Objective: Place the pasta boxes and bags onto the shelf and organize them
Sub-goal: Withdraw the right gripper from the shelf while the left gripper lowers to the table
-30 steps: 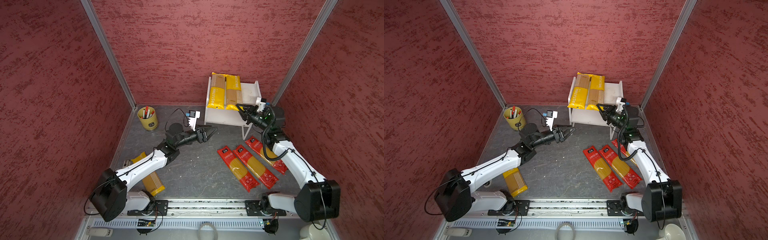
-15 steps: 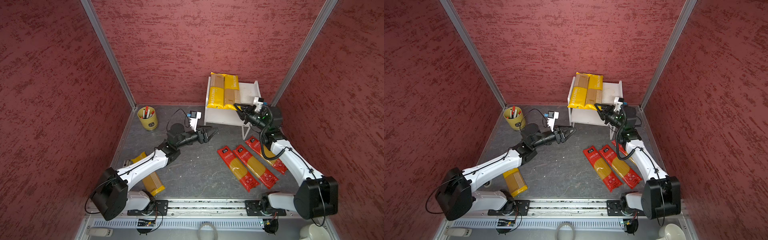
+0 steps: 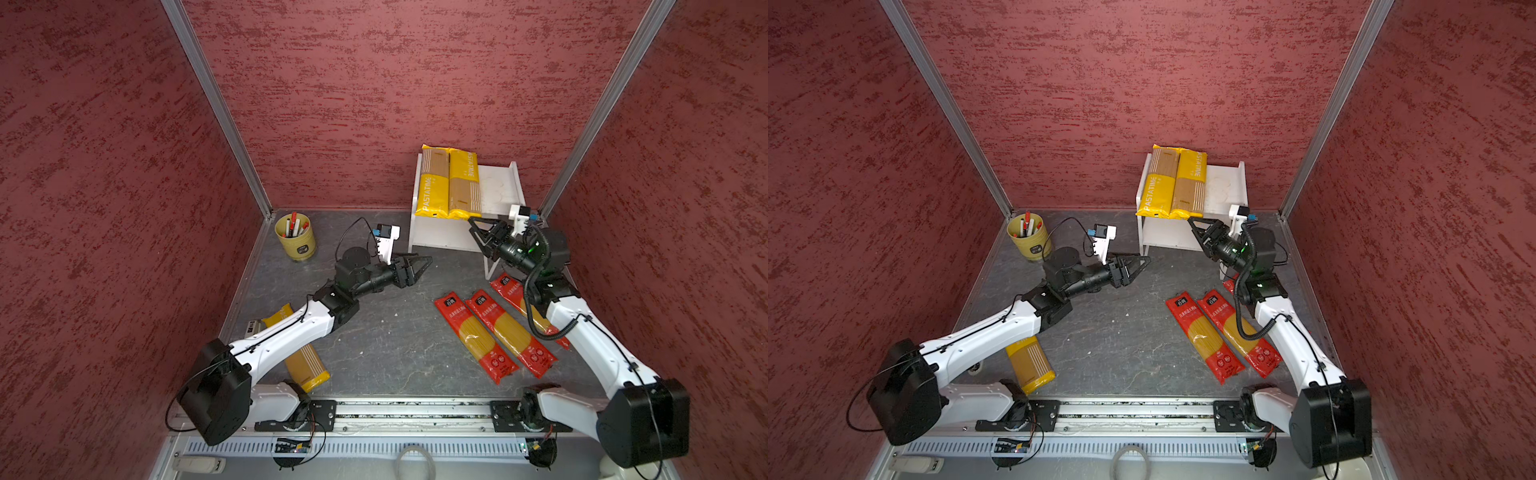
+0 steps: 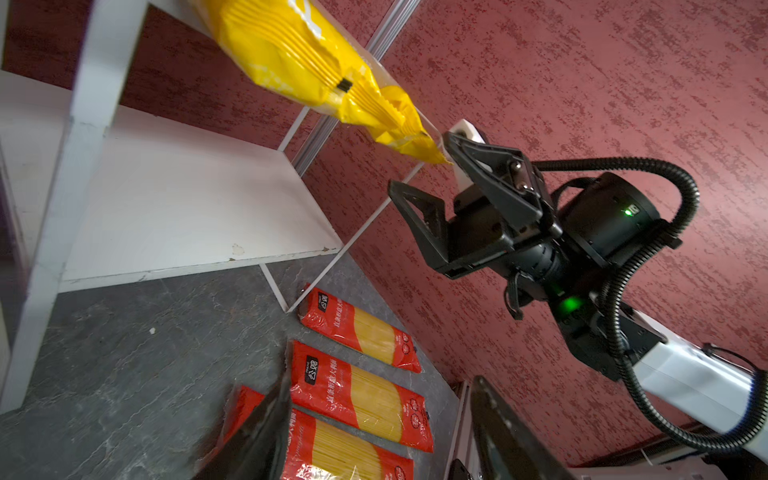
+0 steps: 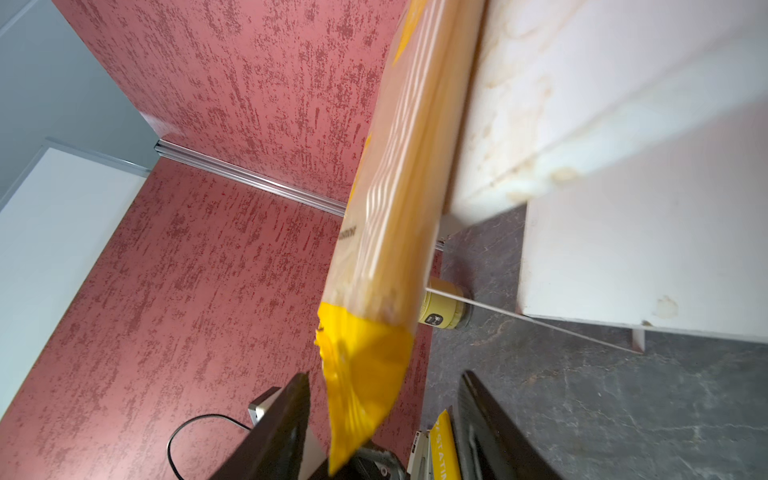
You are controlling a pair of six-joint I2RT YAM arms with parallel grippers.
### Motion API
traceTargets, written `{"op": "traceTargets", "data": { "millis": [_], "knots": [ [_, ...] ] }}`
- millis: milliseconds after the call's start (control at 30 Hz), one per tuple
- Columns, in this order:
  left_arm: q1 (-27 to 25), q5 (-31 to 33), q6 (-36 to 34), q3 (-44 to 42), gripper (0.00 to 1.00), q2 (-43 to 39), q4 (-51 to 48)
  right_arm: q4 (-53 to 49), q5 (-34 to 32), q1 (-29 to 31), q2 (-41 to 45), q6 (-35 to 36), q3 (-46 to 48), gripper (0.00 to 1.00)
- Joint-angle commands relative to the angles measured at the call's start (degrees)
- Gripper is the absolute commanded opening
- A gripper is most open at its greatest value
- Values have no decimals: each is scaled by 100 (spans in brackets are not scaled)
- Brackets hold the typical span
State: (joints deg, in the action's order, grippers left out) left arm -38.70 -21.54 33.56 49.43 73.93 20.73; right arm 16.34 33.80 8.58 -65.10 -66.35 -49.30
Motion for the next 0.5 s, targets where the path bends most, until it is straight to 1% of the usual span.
{"op": "traceTargets", "data": {
  "millis": [0, 67, 133, 200, 233, 300, 367, 400, 467],
  "knots": [
    [-24, 314, -295, -95, 68, -195, -347, -421, -244, 24, 428, 452, 312, 59],
    [-17, 466, -337, -150, 68, -219, -453, -412, -220, 59, 624, 465, 571, 57],
    [-24, 787, -335, -185, 68, -215, -746, -533, -308, 168, 779, 524, 838, 56],
    [46, 1283, -211, -130, 68, -143, -1418, -618, -574, 372, 881, 625, 1095, 55],
    [164, 1499, 3, -110, 67, -83, -1874, -631, -726, 538, 919, 653, 1229, 54],
    [532, 1458, 458, -224, 67, 22, -2441, -606, -1055, 869, 922, 731, 1446, 52],
    [842, 1270, 739, -535, 67, -4, -2617, -652, -1416, 1296, 850, 869, 1563, 51],
    [919, 1245, 765, -678, 67, -70, -2709, -673, -1643, 1533, 776, 941, 1613, 50],
    [952, 1442, 653, -847, 67, -273, -3049, -668, -2009, 2013, 540, 1046, 1664, 49]
  ]
}}
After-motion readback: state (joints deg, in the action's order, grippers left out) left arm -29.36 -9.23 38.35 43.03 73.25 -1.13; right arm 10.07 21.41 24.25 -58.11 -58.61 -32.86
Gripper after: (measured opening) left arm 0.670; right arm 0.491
